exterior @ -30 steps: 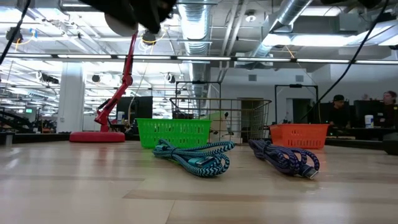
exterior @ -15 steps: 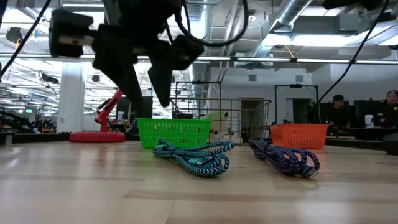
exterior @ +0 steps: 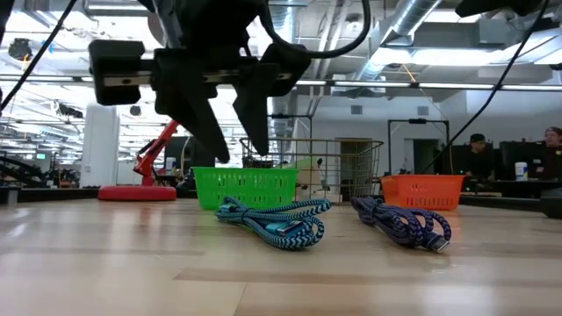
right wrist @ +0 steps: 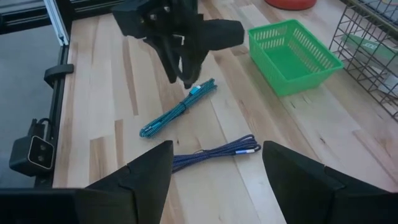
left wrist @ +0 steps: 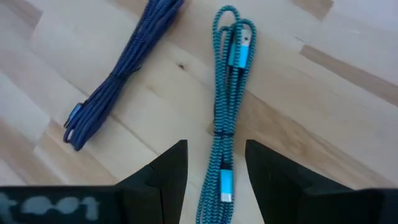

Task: Pick and place items into bin
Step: Put the blue charger cable into the green bin, then put the dark blue charger cable into the green bin

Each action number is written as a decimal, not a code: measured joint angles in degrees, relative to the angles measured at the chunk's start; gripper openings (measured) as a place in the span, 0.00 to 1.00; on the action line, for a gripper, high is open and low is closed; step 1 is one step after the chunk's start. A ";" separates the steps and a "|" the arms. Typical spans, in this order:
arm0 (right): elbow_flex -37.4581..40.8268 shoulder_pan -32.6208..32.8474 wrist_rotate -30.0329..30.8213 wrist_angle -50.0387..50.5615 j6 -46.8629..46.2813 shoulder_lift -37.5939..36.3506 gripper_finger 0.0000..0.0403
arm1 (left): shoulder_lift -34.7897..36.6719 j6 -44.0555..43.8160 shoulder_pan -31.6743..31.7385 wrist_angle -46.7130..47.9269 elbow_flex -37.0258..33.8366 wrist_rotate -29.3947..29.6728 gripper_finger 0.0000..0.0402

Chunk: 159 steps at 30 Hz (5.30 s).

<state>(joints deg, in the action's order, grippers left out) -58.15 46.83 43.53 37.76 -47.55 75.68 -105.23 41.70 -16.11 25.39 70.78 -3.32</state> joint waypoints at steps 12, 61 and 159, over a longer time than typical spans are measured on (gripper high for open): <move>-0.02 -0.37 0.04 0.98 -0.92 0.07 0.61 | -4.52 -0.58 -1.61 -3.20 -0.02 1.11 0.38; -0.04 -0.83 -0.02 0.83 -0.79 0.07 0.61 | -8.74 -7.44 1.50 2.89 2.18 -1.85 0.08; -0.04 -0.72 -0.22 0.75 -1.27 0.07 0.61 | -8.44 -6.45 11.98 50.09 35.91 19.55 0.21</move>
<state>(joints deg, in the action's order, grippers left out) -58.19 46.11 43.31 38.50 -48.82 75.75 -113.67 35.25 -4.13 75.48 106.69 16.23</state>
